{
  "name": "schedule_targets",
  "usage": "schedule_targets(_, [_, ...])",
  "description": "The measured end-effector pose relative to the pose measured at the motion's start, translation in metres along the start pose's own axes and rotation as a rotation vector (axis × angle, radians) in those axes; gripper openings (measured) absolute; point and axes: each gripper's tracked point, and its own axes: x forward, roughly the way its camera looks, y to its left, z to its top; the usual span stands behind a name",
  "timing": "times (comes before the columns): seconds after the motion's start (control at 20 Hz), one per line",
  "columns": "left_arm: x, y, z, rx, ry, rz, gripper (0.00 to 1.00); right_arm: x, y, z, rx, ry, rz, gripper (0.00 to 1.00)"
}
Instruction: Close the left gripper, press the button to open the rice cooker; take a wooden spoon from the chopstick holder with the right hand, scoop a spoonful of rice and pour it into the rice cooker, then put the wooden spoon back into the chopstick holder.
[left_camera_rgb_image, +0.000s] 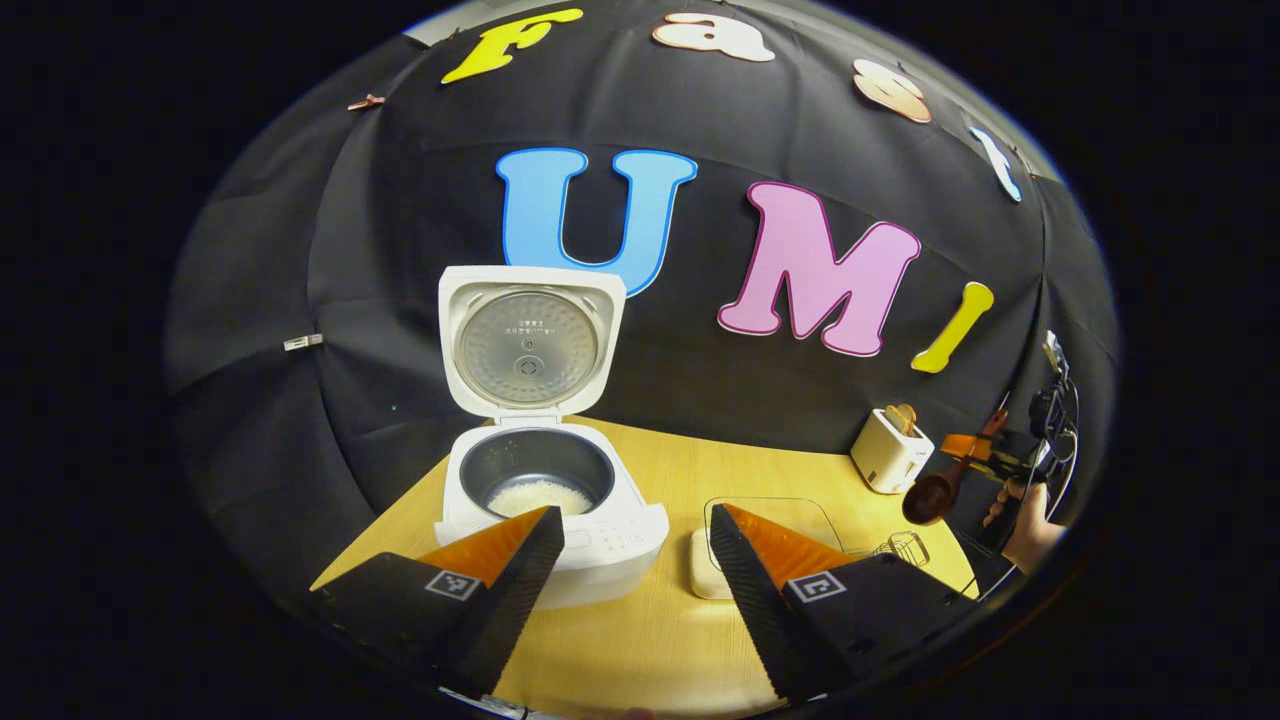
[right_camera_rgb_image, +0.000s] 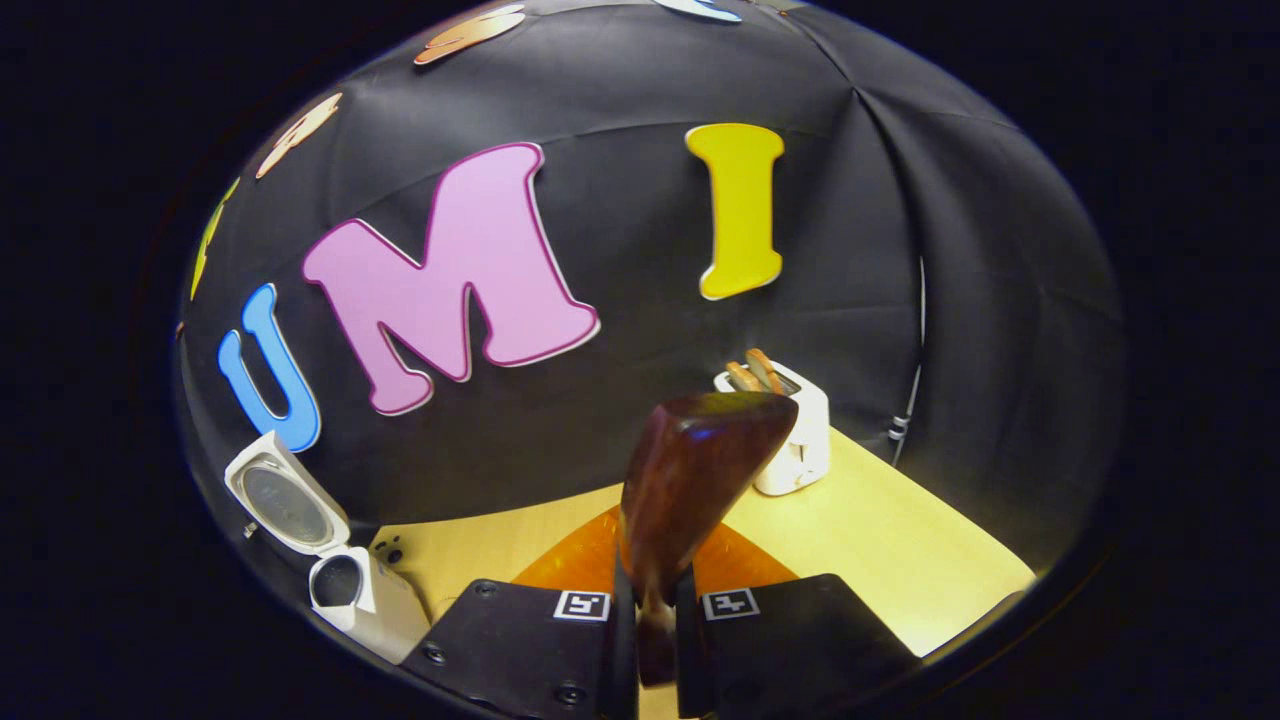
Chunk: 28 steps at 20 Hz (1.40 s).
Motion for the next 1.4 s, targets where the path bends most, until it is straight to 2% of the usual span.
schedule_targets(0.5, [-0.006,-0.010,-0.002,0.028,0.022,0.038,0.95,0.017,-0.068,-0.056,0.024,0.093,-0.089,0.19])
schedule_targets(0.7, [-0.005,-0.013,-0.005,0.034,0.038,0.045,0.95,0.029,-0.081,-0.070,0.018,0.109,-0.107,0.19])
schedule_targets(0.85, [-0.004,-0.014,-0.002,0.031,0.038,0.047,0.95,0.036,-0.087,-0.096,0.003,0.156,-0.120,0.19])
schedule_targets(1.05, [-0.005,-0.004,0.026,0.015,-0.030,0.066,0.95,0.037,-0.087,-0.124,-0.006,0.205,-0.135,0.19])
schedule_targets(1.2, [-0.002,0.019,0.050,0.006,-0.068,0.103,0.95,0.039,-0.090,-0.138,-0.007,0.238,-0.151,0.20])
schedule_targets(1.25, [0.000,0.028,0.059,-0.004,-0.082,0.116,0.95,0.039,-0.091,-0.137,-0.006,0.229,-0.163,0.08])
schedule_targets(1.3, [0.001,0.038,0.068,-0.015,-0.091,0.134,0.95,0.036,-0.091,-0.133,-0.004,0.226,-0.166,0.23])
schedule_targets(1.35, [0.002,0.050,0.074,-0.025,-0.097,0.156,0.95,0.034,-0.091,-0.131,0.001,0.230,-0.167,0.21])
schedule_targets(1.4, [0.004,0.061,0.085,-0.036,-0.105,0.174,0.95,0.031,-0.091,-0.133,0.006,0.237,-0.169,0.47])
